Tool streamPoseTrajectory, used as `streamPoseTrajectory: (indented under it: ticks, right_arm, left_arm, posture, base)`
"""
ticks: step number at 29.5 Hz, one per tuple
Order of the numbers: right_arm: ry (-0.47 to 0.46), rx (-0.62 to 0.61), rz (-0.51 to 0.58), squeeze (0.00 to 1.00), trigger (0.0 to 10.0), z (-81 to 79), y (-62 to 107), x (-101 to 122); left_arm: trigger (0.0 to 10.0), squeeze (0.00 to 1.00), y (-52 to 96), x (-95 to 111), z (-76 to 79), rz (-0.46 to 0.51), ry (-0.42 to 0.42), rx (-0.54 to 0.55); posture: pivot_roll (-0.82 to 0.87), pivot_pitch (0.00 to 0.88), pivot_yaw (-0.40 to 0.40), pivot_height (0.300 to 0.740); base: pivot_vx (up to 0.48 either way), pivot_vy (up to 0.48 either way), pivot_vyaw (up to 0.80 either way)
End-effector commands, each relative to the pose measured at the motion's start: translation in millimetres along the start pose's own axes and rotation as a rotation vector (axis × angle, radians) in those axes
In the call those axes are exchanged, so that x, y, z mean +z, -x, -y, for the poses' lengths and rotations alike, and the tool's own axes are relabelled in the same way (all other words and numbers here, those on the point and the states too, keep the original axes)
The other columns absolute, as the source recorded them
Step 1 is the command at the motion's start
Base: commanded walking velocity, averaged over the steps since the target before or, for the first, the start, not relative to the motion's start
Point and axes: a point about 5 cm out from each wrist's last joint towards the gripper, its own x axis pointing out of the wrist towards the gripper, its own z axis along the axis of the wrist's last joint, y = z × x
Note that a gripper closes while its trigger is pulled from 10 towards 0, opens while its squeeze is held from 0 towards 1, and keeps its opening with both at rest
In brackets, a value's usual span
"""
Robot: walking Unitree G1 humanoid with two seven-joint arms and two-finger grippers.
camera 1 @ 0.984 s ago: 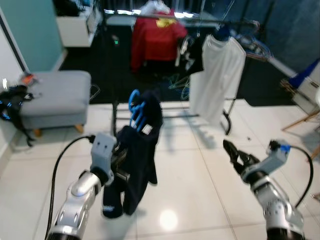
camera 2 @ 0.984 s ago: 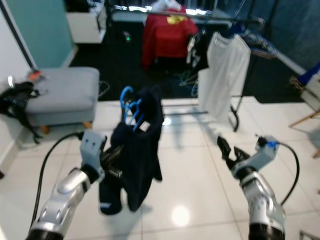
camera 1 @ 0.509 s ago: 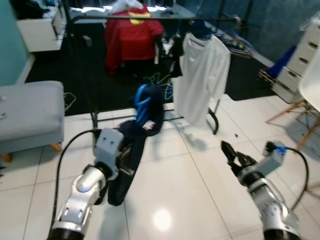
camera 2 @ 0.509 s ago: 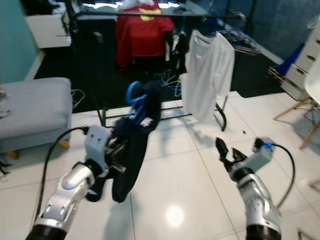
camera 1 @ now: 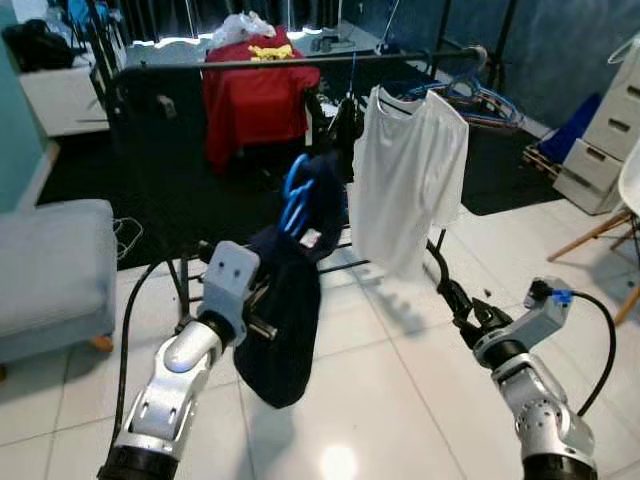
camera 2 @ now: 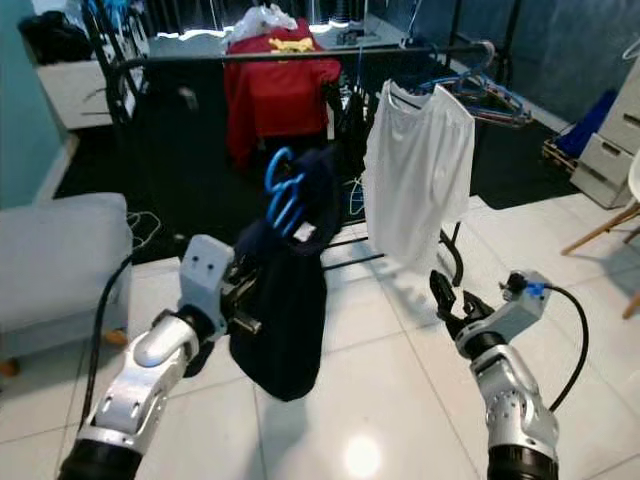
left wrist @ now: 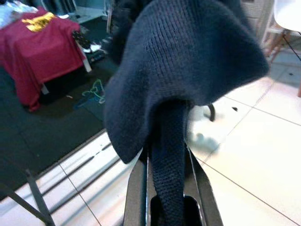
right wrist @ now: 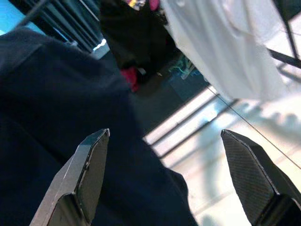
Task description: Hang hanger
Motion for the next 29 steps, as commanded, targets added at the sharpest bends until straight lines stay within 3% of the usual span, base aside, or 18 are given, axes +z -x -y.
streamPoseTrajectory:
  ticks: [1, 4, 13, 17, 26, 29]
  right_arm:
    - [-0.01, -0.003, -0.015, 0.0, 10.0, -0.1, 0.3, -7]
    - [-0.009, -0.003, -0.015, 0.0, 10.0, -0.4, -0.2, -7]
    - [-0.005, 0.009, -0.011, 0.0, 10.0, -3.8, -2.6, -7]
    - [0.001, 0.016, -0.01, 0.0, 10.0, -5.0, -4.2, -6]
    - [0.003, 0.02, -0.009, 0.0, 10.0, -6.3, -5.3, -6]
    - [0.003, 0.019, -0.009, 0.0, 10.0, -6.1, -5.2, -6]
  left_arm:
    - [10.0, 0.0, 0.6, 8, -4.4, 0.021, -0.023, 0.022]
    - [10.0, 0.0, -0.8, 6, -5.4, 0.001, 0.005, 0.039]
    - [10.0, 0.0, -2.9, -3, -6.8, -0.052, -0.018, 0.057]
    - [10.0, 0.0, -1.1, -12, -15.2, -0.094, -0.028, 0.108]
    - [10.0, 0.0, -2.7, -6, -24.4, -0.097, -0.046, 0.181]
    - [10.0, 0.0, -2.4, -4, -31.1, -0.102, -0.09, 0.224]
  posture:
    - [-0.03, 0.074, -0.03, 0.74]
    - [-0.03, 0.073, -0.028, 0.74]
    - [-0.03, 0.069, -0.026, 0.74]
    - [-0.03, 0.065, -0.028, 0.74]
    - [-0.03, 0.072, -0.027, 0.74]
    - [-0.03, 0.074, -0.026, 0.74]
  base:
    - [0.48, 0.0, 0.0]
    - [0.47, 0.0, 0.0]
    - [0.47, 0.0, 0.0]
    - [0.472, 0.0, 0.0]
    - [0.475, 0.0, 0.0]
    - [0.48, 0.0, 0.0]
